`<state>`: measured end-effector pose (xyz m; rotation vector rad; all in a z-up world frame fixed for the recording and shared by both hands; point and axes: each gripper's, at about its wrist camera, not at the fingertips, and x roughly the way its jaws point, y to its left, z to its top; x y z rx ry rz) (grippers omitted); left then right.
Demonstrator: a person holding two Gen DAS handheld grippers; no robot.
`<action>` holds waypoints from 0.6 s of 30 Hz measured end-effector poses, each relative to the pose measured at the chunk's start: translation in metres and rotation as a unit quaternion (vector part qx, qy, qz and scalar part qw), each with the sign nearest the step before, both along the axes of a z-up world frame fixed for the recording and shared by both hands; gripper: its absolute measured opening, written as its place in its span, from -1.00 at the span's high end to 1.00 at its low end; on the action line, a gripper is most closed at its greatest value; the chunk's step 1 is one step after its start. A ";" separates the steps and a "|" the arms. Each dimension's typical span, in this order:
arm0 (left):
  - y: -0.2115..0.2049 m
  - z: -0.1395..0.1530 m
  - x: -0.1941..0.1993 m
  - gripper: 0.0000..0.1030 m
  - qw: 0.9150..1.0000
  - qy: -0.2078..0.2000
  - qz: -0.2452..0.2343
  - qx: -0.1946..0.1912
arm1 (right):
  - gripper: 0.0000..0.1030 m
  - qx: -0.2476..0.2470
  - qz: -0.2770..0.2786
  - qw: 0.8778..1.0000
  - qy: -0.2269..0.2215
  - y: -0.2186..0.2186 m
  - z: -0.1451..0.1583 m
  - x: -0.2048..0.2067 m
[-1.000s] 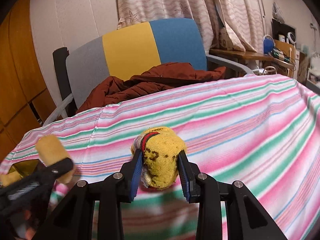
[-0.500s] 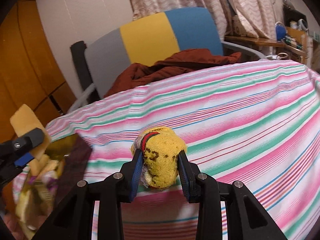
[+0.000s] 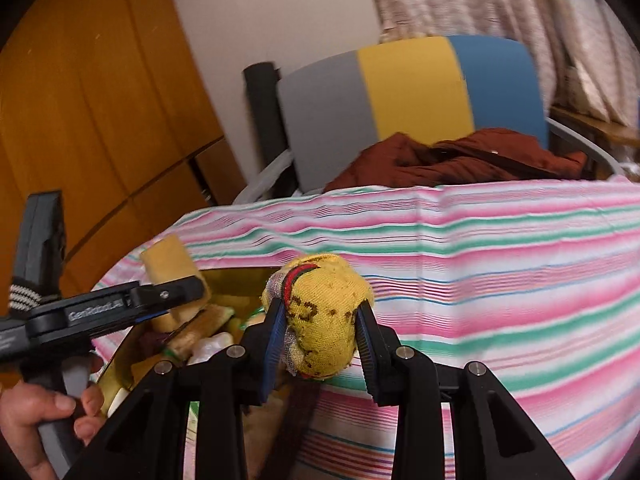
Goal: Organize objects
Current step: 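Carry the sponge and knitted ball to the gold tray and release both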
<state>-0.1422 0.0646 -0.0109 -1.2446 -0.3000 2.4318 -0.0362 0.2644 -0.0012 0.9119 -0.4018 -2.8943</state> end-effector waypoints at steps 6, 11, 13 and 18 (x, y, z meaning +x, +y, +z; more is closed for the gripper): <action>-0.003 -0.013 -0.014 -0.14 1.000 -0.011 0.000 -0.014 | 0.23 0.028 0.035 0.999 -0.017 -0.030 -0.004 -0.033; -0.006 -0.016 -0.018 -0.39 1.000 -0.020 0.009 -0.020 | -0.17 0.037 0.036 0.998 -0.028 -0.035 -0.009 -0.046; -0.009 -0.014 -0.015 -0.39 1.000 -0.019 0.013 -0.019 | -0.37 0.035 0.026 0.999 -0.024 -0.031 -0.008 -0.040; -0.020 -0.004 0.006 -0.39 0.999 0.010 0.035 -0.025 | -0.37 0.025 0.006 0.999 -0.030 -0.021 -0.010 -0.024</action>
